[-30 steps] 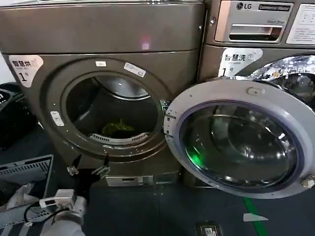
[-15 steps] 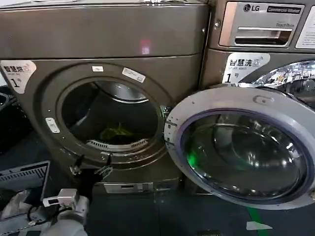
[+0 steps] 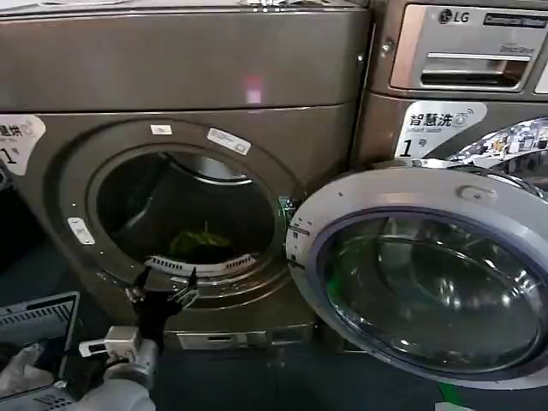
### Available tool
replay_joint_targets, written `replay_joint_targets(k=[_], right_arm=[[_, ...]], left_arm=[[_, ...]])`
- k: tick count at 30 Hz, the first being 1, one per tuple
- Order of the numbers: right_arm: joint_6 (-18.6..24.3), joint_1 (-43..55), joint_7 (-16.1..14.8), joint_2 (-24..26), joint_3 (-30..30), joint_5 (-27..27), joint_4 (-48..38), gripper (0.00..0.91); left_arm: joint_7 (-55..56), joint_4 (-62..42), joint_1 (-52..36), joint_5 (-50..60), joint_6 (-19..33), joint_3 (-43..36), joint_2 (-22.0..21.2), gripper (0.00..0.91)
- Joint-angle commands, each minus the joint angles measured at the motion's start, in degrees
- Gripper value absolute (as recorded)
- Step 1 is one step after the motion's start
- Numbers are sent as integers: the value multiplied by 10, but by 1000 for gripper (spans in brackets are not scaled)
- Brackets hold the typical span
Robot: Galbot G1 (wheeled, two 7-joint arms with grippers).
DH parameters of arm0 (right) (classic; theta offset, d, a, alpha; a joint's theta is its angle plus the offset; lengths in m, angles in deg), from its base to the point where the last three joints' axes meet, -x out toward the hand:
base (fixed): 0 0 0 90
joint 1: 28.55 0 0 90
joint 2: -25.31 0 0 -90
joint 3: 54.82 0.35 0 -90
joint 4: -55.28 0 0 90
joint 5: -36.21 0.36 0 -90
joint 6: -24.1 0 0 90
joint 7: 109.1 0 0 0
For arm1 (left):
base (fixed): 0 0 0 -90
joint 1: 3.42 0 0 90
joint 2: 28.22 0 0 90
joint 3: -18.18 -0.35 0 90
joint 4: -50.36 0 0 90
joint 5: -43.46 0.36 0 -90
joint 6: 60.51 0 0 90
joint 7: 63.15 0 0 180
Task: Grasp the clothes from the dryer.
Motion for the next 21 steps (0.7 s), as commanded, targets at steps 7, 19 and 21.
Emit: replay_joint_targets(k=[7,19,21], right_arm=[[-3,-20,2,-11,16,3,11,907],[-3,-31,-1,-16,27,10,17,907],[-3,-31,-1,-18,28,13,19,907]], left_arm=[[-2,-56,-100,-10,7,-39,8,907],[-2,-213,-257,-37,14,-70,5,907],[-1,-252,-295,-46,14,-75,4,907]])
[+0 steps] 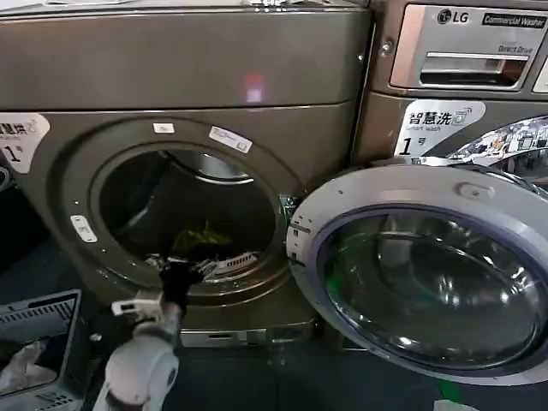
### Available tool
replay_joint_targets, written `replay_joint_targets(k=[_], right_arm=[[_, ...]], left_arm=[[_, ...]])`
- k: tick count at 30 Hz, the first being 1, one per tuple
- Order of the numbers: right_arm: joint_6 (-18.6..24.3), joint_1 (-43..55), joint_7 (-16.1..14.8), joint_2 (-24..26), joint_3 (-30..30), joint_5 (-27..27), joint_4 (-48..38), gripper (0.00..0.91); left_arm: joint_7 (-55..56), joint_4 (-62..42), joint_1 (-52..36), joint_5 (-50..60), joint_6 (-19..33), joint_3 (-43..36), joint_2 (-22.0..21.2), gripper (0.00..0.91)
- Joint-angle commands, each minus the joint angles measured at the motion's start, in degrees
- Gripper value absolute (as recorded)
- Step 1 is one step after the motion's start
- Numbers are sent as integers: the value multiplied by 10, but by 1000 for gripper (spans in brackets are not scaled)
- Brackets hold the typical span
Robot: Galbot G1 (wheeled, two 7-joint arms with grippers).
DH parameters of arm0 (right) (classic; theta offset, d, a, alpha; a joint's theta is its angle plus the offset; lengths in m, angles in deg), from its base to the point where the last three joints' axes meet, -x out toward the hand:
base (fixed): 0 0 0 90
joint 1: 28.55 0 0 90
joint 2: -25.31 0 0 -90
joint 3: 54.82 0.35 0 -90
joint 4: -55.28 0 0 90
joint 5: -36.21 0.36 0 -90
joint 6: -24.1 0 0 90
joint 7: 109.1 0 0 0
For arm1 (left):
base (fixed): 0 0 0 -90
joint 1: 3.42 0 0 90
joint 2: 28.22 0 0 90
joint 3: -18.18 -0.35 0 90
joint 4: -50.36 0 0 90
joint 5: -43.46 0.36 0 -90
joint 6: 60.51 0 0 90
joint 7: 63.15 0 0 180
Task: Grasp the clothes from the dryer.
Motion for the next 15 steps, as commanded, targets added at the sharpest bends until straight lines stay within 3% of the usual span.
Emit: replay_joint_targets(k=[1,15], right_arm=[[0,-4,0,-2,3,1,3,907],[-1,-1,-3,-1,2,11,11,907]], left_arm=[[2,-146,-153,-19,2,-21,-1,907],[4,-415,-348,-21,53,-75,-34,907]])
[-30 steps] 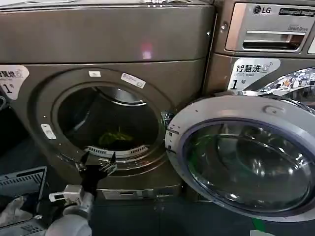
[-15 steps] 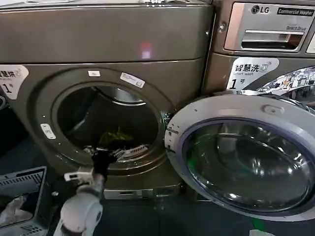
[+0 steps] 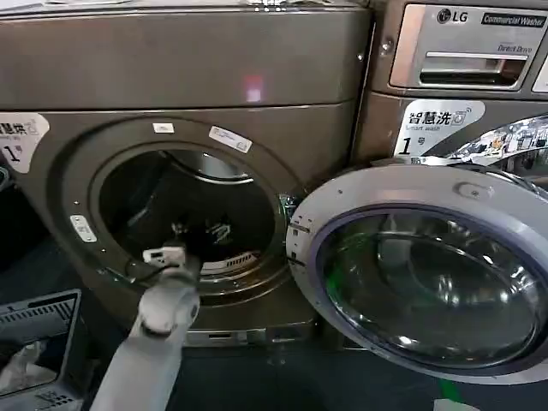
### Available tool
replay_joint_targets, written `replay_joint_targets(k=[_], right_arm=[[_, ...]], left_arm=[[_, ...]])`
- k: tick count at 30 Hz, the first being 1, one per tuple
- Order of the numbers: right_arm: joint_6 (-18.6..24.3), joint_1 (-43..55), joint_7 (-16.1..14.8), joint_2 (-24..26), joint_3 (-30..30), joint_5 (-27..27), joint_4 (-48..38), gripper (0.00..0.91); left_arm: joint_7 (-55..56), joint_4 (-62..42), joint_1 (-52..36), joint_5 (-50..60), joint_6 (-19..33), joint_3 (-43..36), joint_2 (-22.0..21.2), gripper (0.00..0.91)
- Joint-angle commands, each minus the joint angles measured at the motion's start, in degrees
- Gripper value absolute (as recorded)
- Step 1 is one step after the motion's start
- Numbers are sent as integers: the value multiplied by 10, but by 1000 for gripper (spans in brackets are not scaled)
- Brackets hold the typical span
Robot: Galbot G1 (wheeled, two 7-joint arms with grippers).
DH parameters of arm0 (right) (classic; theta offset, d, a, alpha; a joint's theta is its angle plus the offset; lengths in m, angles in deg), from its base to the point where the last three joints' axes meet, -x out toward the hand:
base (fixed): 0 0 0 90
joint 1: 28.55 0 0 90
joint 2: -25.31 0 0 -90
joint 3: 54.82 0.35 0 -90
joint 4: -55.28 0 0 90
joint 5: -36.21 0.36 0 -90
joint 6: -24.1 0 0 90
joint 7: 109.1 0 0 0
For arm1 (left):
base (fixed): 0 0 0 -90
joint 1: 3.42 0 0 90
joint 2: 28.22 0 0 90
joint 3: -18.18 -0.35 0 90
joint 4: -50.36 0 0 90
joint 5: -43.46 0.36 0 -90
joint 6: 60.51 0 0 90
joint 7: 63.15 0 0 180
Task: Grasp the clothes from the dryer.
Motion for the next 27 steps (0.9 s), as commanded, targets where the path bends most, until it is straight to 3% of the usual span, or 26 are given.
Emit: replay_joint_targets(k=[1,11,27], right_arm=[[0,0,-1,0,0,1,1,907],[1,7,-2,5,-2,2,1,907],[4,20,-6,10,-12,2,-1,907]], left_arm=[[-3,-222,-166,4,29,-31,-17,907],[-13,-374,-275,-12,49,-42,-49,907],[-61,-576,-358,18,102,-45,-77,907]])
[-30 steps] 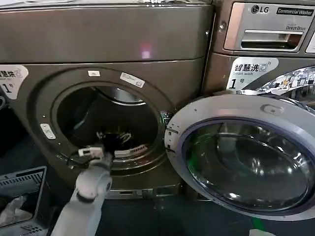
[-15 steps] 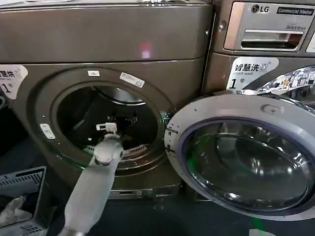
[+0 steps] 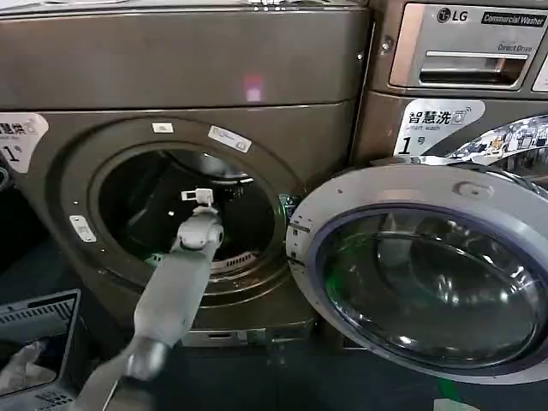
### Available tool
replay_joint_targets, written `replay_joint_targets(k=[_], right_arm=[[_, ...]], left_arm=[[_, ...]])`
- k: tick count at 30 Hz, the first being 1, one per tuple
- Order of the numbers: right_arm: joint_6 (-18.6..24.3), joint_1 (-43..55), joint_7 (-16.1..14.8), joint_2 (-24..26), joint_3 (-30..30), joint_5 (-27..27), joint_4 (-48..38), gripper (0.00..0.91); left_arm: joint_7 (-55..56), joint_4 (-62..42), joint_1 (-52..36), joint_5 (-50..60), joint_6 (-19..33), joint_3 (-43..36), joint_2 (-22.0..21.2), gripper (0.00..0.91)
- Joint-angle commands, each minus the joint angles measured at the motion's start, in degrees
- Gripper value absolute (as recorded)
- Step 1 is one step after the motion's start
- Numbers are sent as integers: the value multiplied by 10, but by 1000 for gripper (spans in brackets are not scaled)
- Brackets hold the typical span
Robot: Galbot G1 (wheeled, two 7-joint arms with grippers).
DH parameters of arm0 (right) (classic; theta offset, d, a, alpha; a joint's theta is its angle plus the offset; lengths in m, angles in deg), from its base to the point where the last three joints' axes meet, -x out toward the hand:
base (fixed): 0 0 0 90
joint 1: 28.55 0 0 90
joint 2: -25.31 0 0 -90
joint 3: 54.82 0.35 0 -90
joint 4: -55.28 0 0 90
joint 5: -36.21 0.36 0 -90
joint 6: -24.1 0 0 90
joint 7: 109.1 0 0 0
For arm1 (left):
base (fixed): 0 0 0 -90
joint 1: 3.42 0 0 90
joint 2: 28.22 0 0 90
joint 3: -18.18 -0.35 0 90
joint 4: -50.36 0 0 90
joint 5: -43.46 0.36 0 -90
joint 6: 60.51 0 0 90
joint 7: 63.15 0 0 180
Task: Grasp the clothes from the dryer.
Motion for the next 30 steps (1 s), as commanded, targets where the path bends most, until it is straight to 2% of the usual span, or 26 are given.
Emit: replay_joint_targets(k=[1,8,9,14,19,27,30], right_arm=[[1,3,-1,1,-1,1,-1,907],[1,5,-2,4,-4,1,-2,907],[1,6,-2,4,-5,2,-1,907],[2,6,-3,3,-5,3,-1,907],[2,6,-4,2,-4,3,-1,907],[3,3,-5,-1,-2,3,-2,907],[3,3,-5,-2,-2,2,-1,907]], left_arm=[[-37,-176,-80,18,29,-4,-14,907],[-148,-180,-106,36,-25,-44,8,907],[-176,-185,-113,55,-45,-51,12,907],[-259,-210,-137,114,-56,-100,25,907],[-342,-233,-153,159,-26,-159,36,907],[-500,-281,-184,258,82,-225,51,907],[-543,-295,-194,272,107,-241,53,907]])
